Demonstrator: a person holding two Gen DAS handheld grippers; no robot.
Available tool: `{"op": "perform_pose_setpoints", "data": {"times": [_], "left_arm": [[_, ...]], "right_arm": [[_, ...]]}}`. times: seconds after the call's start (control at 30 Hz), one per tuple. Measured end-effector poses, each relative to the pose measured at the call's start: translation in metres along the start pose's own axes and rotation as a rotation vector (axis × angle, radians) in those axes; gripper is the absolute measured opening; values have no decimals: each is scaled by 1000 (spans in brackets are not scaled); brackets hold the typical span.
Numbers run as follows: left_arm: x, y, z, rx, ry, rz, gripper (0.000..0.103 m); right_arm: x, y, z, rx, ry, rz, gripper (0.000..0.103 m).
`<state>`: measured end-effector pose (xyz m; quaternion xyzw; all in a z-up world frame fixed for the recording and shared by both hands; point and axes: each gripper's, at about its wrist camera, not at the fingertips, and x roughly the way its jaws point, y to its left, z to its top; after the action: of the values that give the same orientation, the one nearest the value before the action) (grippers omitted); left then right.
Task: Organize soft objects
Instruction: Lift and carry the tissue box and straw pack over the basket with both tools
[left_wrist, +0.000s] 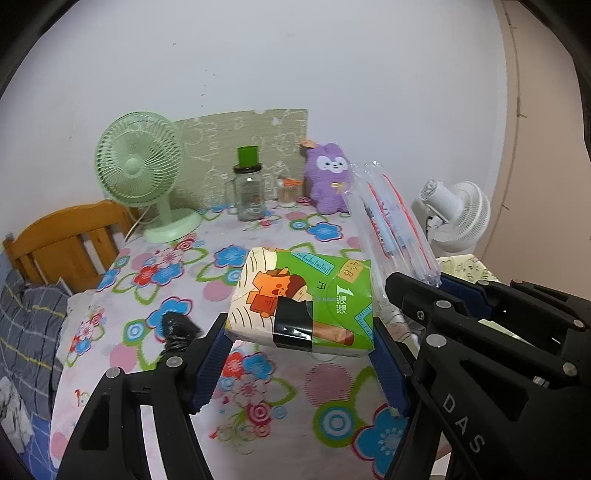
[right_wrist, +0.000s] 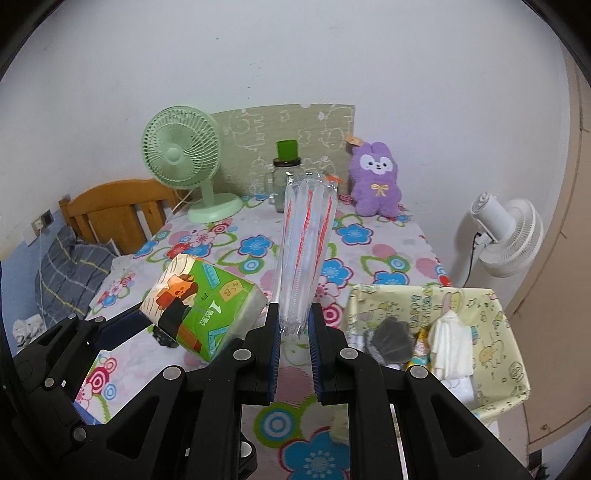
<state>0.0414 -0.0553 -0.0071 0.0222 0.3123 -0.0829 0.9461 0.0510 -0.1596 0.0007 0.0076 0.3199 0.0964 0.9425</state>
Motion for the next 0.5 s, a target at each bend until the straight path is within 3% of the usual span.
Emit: {"op": "perform_pose_setpoints", "data": {"times": [0.5], "left_arm": [[11,-54,11,62,-11,-70,74]], "right_arm": [[-11,-55,-6,33,-16,-68,17]]}}
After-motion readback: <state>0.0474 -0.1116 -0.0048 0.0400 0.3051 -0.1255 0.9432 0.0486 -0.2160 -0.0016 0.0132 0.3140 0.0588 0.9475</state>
